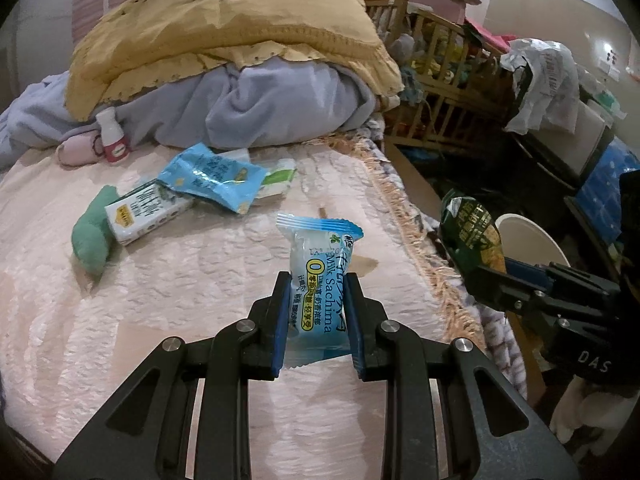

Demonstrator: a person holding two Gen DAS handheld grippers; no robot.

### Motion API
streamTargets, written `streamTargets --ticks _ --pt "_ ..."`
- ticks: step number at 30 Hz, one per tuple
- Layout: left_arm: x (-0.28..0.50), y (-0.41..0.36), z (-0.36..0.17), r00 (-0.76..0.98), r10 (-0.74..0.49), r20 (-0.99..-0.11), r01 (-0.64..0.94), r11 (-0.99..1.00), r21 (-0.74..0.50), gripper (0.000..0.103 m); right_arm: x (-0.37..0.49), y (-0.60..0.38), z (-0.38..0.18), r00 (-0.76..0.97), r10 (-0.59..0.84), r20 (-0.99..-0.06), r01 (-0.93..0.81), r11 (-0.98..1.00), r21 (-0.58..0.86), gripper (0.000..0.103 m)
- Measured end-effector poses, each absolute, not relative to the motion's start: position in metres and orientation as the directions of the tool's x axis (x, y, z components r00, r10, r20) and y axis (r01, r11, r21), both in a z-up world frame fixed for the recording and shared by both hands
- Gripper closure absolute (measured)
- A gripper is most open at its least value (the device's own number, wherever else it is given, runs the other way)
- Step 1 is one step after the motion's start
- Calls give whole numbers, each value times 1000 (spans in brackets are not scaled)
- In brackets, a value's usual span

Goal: Collect trash
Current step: 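Carry both snack packets over the white bucket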

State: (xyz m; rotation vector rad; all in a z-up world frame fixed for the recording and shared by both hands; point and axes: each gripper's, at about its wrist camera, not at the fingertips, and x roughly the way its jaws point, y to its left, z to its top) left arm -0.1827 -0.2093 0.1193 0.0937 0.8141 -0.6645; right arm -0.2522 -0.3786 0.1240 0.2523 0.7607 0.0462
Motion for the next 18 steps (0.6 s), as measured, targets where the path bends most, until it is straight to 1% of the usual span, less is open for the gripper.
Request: streamTargets --ticks 6,18 --pt "-192 -235 123 481 -535 -694 618 769 -164 80 -266 -400 125 731 91 -676 104 965 242 73" --pt "-216 -312 123 418 -576 -702 710 690 -143 80 -306 -465 123 735 -6 -678 252 931 264 73"
